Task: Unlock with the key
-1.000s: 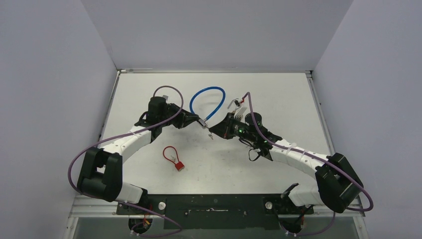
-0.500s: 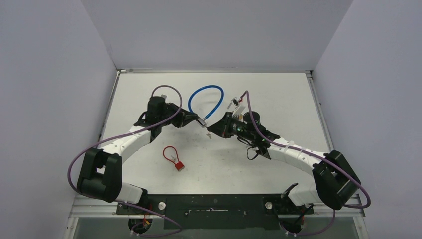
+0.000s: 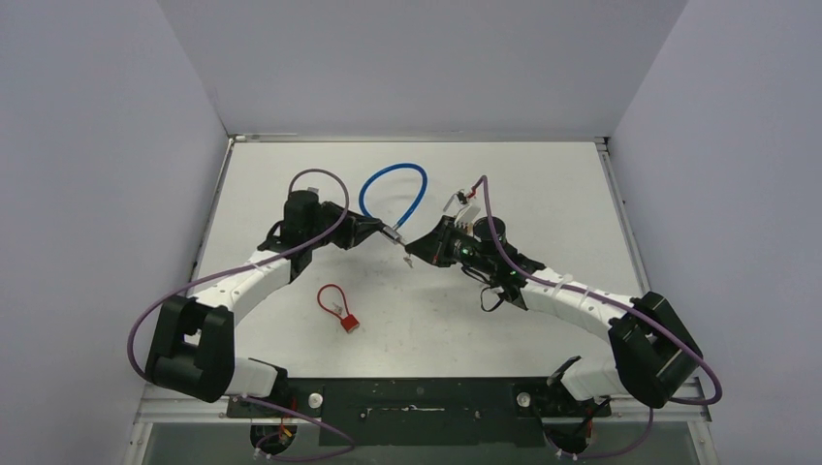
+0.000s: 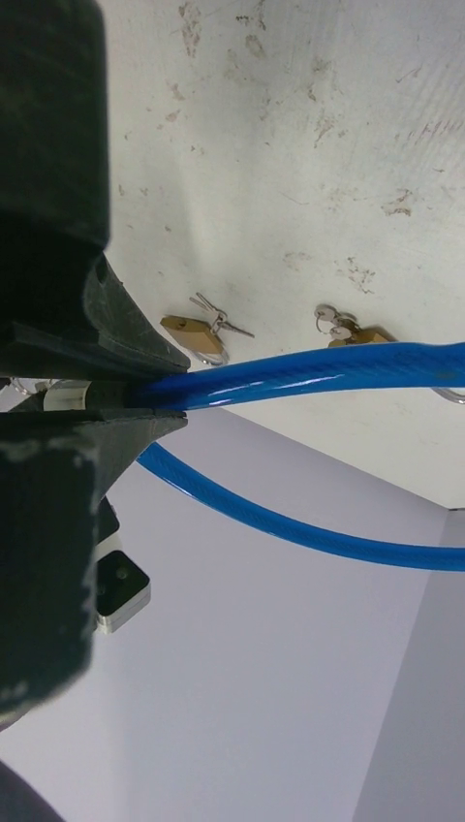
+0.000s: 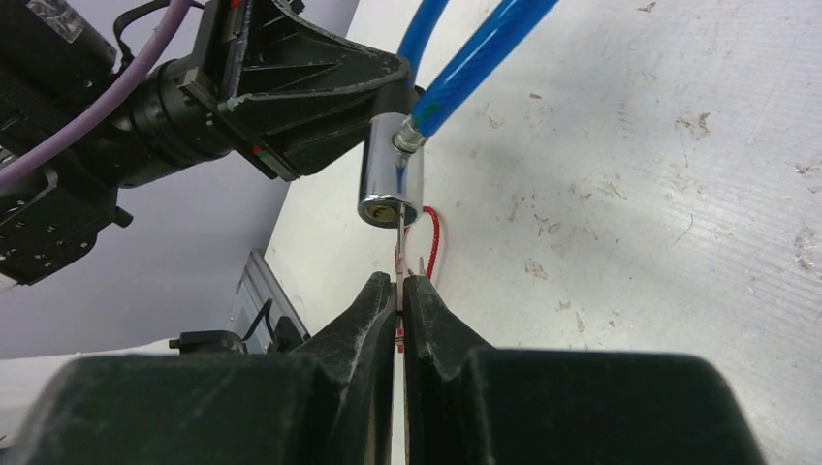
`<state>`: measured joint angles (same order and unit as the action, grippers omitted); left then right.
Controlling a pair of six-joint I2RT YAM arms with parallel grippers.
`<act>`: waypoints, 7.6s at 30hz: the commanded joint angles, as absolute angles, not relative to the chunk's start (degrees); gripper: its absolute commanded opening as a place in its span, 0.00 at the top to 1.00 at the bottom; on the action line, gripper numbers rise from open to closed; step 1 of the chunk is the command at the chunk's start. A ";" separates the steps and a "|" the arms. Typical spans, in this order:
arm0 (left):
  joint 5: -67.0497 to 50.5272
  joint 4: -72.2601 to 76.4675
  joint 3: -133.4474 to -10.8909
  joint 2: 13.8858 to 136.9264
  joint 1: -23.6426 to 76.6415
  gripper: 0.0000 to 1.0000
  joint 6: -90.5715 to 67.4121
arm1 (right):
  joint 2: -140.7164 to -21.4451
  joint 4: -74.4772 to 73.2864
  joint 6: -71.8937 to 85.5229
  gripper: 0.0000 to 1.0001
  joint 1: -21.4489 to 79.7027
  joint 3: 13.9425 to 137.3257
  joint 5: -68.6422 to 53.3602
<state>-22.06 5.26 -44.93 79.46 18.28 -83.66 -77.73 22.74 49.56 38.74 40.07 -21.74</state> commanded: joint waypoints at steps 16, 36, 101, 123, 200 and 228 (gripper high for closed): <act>-25.81 14.15 -43.70 75.09 19.07 1.00 -88.68 | -73.39 31.73 49.83 1.00 38.97 36.08 -21.23; -25.91 14.94 -43.69 74.63 19.16 1.00 -88.95 | -72.73 37.87 49.79 1.00 38.94 35.91 -24.47; -25.68 13.15 -44.72 74.61 19.42 1.00 -86.70 | -72.66 35.01 49.97 1.00 37.00 36.62 -22.81; -24.47 13.51 -44.54 75.39 19.42 1.00 -87.98 | -70.66 36.23 49.95 1.00 37.62 32.62 -24.55; -27.51 16.96 -45.44 75.50 23.56 1.00 -88.20 | -88.88 14.00 52.97 1.00 38.22 59.53 -22.61; -20.31 22.85 -39.52 68.70 26.15 1.00 -99.76 | -82.11 27.05 50.02 0.86 39.99 52.19 -21.97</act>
<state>-7.97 14.44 -36.25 71.79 22.20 -101.56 -83.77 21.02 47.40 39.44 50.13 -23.44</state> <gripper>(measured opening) 0.088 0.076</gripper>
